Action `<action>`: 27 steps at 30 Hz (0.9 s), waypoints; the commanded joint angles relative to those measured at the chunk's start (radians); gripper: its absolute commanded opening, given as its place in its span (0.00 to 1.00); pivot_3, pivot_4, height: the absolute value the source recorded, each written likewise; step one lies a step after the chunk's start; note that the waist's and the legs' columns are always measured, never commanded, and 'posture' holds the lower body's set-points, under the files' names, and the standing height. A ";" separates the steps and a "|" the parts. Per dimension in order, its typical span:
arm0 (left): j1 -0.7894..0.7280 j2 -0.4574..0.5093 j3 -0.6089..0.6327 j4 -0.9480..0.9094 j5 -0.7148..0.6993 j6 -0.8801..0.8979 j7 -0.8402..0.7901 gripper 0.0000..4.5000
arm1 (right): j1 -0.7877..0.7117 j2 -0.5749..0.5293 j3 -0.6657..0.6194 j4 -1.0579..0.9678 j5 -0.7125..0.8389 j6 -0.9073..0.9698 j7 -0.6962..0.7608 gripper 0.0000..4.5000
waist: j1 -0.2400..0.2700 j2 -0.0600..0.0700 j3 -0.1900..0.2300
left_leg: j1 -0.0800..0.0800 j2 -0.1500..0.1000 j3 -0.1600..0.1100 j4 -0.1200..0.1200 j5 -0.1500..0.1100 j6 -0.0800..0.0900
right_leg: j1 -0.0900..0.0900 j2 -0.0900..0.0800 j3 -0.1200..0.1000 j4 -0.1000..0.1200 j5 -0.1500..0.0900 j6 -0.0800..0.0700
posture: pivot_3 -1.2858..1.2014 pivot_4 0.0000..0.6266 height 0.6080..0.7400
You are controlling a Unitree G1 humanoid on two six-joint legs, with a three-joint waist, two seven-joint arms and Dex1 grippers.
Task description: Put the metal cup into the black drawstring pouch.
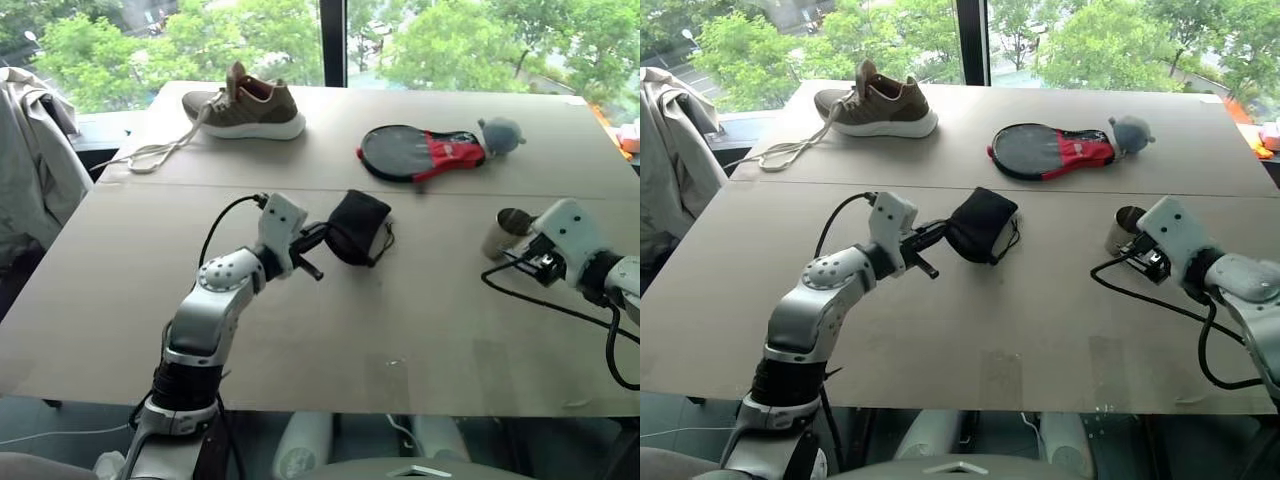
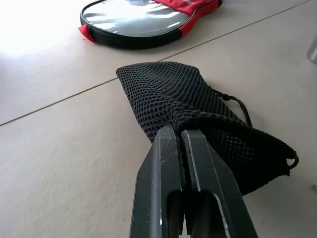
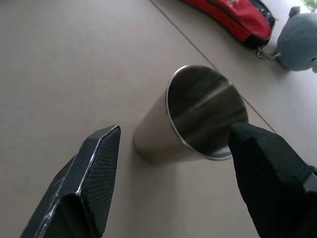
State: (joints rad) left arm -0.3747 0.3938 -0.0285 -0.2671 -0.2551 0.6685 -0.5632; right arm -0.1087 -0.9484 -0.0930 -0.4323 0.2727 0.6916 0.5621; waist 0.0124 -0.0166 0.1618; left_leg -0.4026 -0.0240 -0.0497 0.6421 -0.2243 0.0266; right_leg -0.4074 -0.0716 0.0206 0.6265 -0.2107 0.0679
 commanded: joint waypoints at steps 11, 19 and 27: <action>-0.045 0.050 -0.011 -0.034 -0.053 0.052 -0.039 0.00 | -0.032 -0.045 0.066 -0.001 -0.114 -0.060 0.108 0.00 | -0.007 0.000 0.000 | 0.000 0.001 0.000 0.001 0.000 0.000 | 0.001 0.000 0.000 0.000 0.000 0.000 | 0.52 0.24 1.00; -0.059 0.050 -0.009 -0.031 -0.071 0.075 -0.036 0.00 | -0.010 -0.080 0.077 -0.002 -0.151 -0.021 0.148 0.00 | -0.001 -0.001 0.000 | 0.001 0.001 -0.001 0.002 0.000 0.000 | 0.002 0.000 0.000 0.000 0.000 0.000 | 0.52 0.24 1.00; -0.063 0.047 -0.010 -0.024 -0.074 0.074 -0.030 0.00 | -0.041 -0.072 0.076 0.033 -0.194 -0.007 0.134 0.00 | 0.000 -0.001 0.000 | 0.001 0.001 -0.001 0.004 0.000 0.000 | 0.003 0.000 0.000 0.000 -0.001 -0.002 | 0.52 0.24 1.00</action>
State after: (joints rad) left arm -0.4232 0.4396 -0.0429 -0.2689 -0.3179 0.7510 -0.5936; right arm -0.1381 -1.0114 -0.0084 -0.4086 0.0987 0.6770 0.7033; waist 0.0121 -0.0177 0.1617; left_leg -0.4017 -0.0227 -0.0507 0.6461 -0.2244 0.0265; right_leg -0.4044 -0.0717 0.0200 0.6265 -0.2120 0.0659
